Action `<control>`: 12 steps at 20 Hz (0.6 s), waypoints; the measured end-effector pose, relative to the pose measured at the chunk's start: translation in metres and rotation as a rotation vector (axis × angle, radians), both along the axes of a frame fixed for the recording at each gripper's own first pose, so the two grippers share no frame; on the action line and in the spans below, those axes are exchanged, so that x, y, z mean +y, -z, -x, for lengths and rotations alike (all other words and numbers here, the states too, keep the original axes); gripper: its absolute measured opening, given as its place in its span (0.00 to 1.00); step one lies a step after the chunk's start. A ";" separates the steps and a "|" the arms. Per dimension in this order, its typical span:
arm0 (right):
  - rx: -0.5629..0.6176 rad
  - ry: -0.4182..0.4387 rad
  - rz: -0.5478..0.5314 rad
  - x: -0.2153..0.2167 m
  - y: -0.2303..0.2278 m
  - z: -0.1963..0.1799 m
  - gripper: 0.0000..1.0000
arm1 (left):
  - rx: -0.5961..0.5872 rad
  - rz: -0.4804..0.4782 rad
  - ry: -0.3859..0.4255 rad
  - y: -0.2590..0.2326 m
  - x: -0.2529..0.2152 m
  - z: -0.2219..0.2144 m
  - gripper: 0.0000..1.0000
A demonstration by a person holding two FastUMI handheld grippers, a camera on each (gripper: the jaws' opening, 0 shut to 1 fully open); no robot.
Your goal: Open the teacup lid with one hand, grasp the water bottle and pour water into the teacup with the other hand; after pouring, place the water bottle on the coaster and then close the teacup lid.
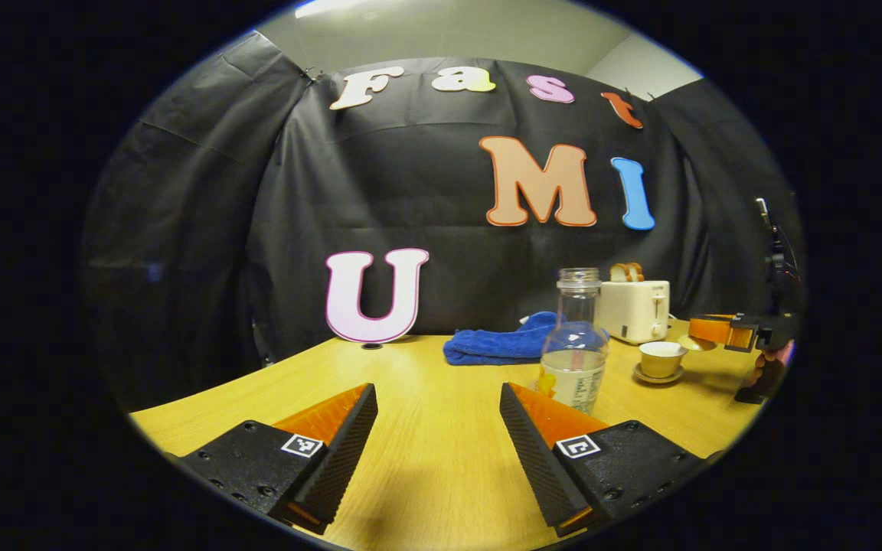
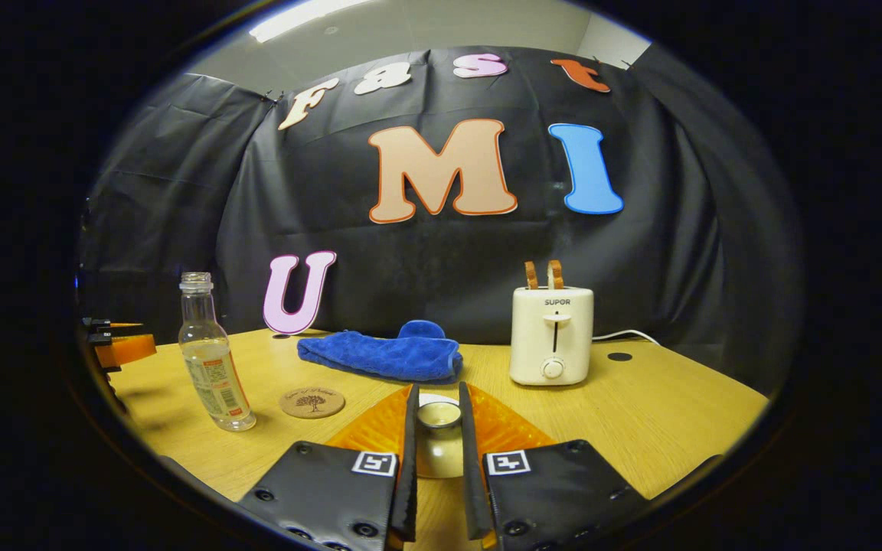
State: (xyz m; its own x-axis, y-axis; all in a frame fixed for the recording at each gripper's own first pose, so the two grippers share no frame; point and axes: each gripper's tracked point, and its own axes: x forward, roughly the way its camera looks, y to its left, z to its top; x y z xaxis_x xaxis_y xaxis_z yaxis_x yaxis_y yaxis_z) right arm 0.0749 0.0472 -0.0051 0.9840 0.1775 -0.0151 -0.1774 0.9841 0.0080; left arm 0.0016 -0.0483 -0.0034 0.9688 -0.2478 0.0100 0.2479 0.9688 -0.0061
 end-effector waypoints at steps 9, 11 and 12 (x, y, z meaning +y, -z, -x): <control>-0.006 0.101 0.003 -0.031 -0.002 0.025 0.28 | 0.003 0.005 0.195 0.000 -0.057 -0.003 0.94; -0.008 0.124 0.004 -0.038 -0.003 0.030 0.28 | 0.003 0.006 0.227 0.000 -0.071 -0.005 0.93; -0.008 0.133 0.004 -0.040 -0.003 0.033 0.28 | 0.003 0.005 0.240 -0.001 -0.078 -0.006 0.94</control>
